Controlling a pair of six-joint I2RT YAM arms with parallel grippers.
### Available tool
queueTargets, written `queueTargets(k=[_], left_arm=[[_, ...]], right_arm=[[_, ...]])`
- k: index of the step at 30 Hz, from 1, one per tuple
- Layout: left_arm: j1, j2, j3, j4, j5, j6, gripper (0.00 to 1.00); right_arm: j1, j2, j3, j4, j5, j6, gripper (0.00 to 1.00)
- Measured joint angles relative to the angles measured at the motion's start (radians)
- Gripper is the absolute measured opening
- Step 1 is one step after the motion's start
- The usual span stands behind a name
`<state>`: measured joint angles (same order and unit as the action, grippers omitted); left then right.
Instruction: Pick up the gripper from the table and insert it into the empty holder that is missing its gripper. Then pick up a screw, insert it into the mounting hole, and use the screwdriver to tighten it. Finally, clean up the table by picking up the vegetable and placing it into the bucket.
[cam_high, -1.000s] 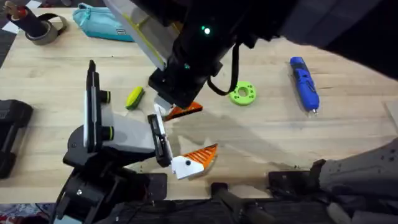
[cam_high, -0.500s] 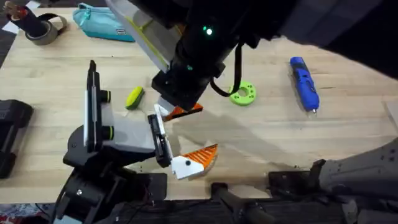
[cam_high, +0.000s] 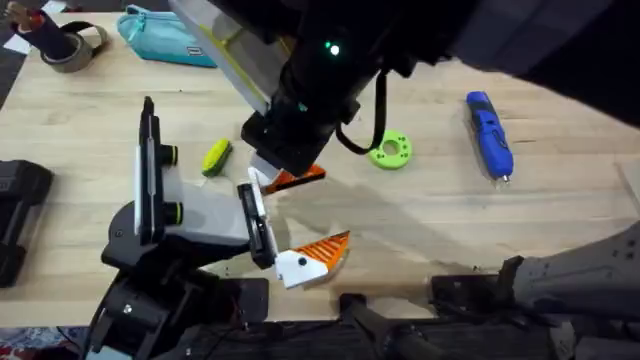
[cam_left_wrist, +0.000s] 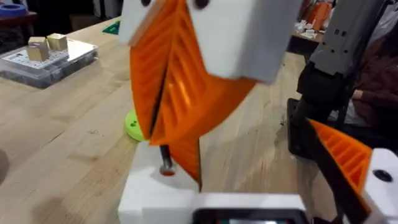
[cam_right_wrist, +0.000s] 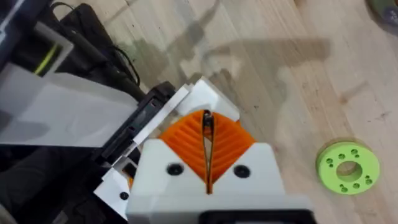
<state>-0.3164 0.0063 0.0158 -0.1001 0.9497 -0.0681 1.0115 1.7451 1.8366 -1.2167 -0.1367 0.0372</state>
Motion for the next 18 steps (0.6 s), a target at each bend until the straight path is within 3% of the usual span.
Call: queueTargets(k=[18], left_arm=[[0.0, 0.0, 0.0, 0.0, 0.0, 0.0, 0.987]], right_arm=[[0.025, 0.0, -0.005, 0.023, 0.0, 0.0, 0.015]])
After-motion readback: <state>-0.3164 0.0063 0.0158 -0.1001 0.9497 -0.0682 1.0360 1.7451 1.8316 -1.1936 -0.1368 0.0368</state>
